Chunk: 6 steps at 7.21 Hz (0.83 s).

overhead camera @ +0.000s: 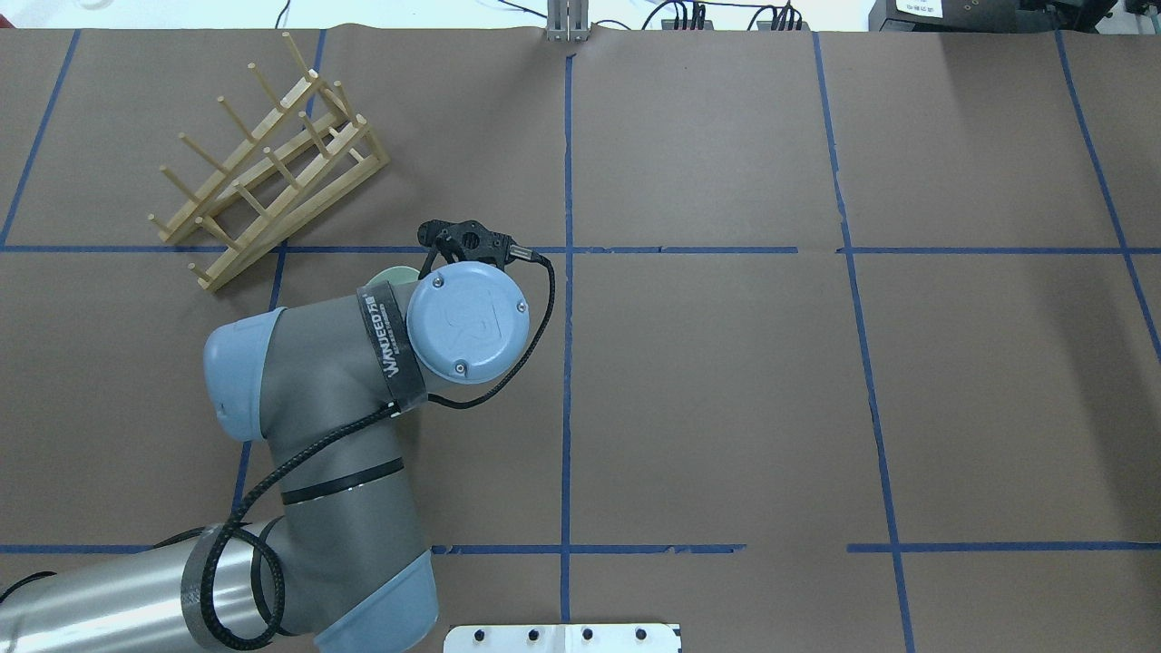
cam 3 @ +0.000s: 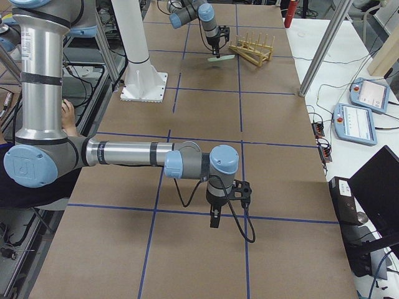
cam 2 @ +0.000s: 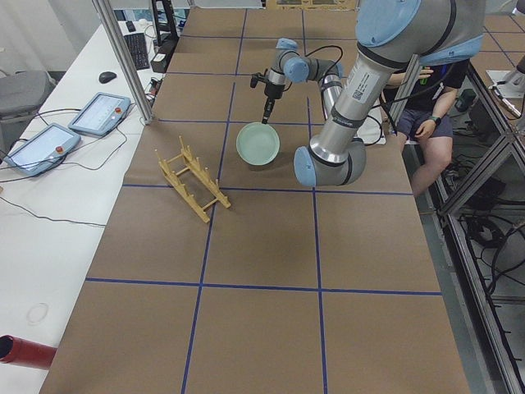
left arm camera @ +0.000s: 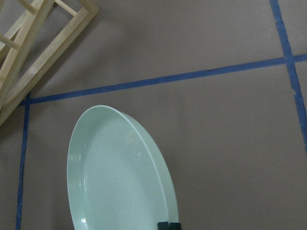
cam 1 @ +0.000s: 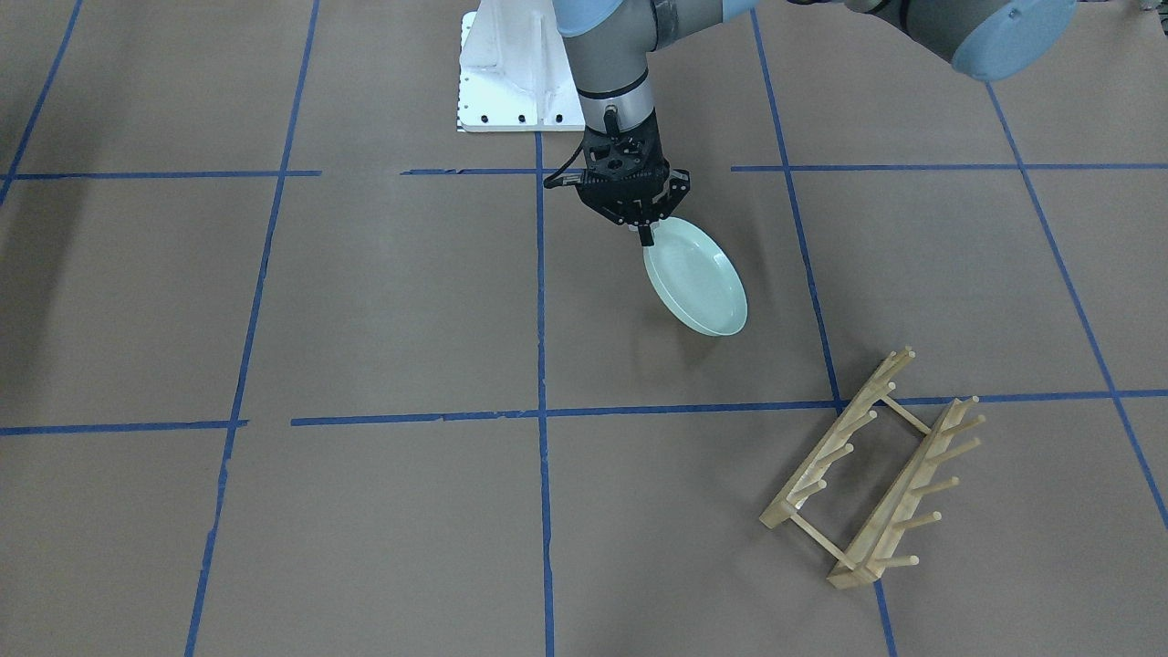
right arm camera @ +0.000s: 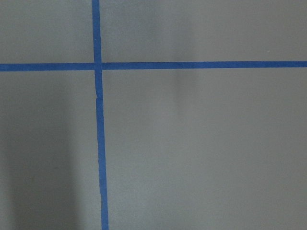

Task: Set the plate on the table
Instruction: 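Lower the plate flat onto the table and open the left gripper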

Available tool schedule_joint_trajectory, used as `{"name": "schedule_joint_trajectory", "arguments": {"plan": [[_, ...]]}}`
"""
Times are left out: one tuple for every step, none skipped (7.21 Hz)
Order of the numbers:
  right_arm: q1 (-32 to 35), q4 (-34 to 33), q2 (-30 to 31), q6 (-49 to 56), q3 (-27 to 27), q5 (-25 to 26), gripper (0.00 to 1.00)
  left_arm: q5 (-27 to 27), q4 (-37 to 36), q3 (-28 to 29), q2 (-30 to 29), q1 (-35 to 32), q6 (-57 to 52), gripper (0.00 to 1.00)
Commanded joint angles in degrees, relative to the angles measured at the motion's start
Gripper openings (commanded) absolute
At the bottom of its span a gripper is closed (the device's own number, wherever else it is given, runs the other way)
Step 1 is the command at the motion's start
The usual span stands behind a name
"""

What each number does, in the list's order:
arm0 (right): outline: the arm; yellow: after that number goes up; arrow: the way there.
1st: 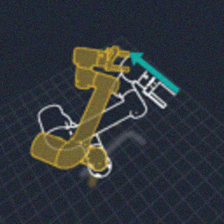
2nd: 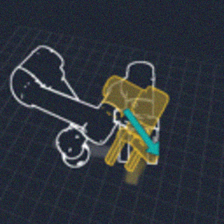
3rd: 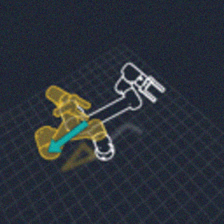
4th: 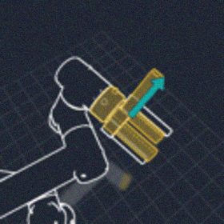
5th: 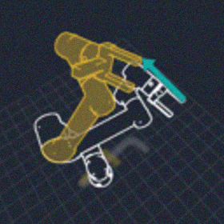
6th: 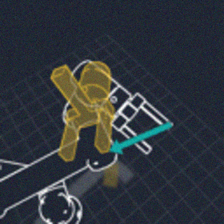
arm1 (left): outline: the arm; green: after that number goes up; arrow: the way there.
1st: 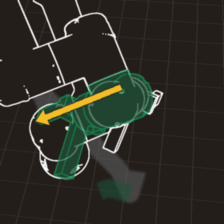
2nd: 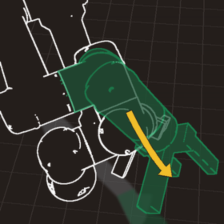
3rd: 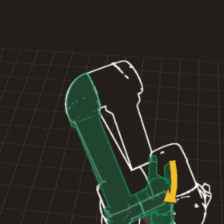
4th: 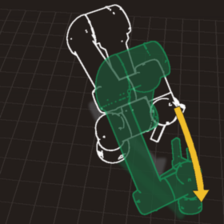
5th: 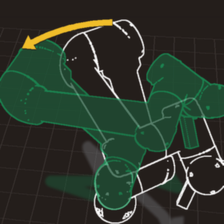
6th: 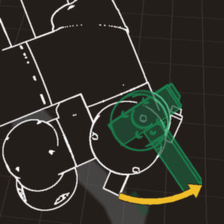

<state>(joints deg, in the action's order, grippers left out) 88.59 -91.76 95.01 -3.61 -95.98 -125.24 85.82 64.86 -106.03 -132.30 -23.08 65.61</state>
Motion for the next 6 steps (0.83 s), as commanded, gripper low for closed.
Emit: {"name": "schedule_joint_trajectory", "arguments": {"plan": [[0.0, 0.0, 0.0, 0.0, 0.0, 0.0, 1.00, -0.7, 0.0, -0.1, 0.1, 0.7, 1.0, 1.00], [0.0, 0.0, 0.0, -0.1, 0.0, 0.0, 1.00, -0.6, 0.1, -1.5, 0.0, 0.5, 1.0, 1.00], [0.0, 0.0, 0.0, -0.1, 0.0, 0.0, 1.00, -0.4, 0.9, -4.4, 0.7, -0.3, 0.2, 1.00], [0.0, 0.0, 0.0, 0.0, 0.0, 0.0, 1.00, 0.3, 1.2, -5.8, 0.7, -3.8, -1.0, 1.00], [0.0, 0.0, 0.0, 0.0, 0.0, 0.0, 1.00, 4.9, 3.8, -6.9, 1.1, -10.5, -5.6, 1.00], [0.0, 0.0, 0.0, 0.0, 0.0, 0.0, 1.00, 11.9, 6.4, -6.9, 3.1, -18.6, -13.5, 1.00]]}}
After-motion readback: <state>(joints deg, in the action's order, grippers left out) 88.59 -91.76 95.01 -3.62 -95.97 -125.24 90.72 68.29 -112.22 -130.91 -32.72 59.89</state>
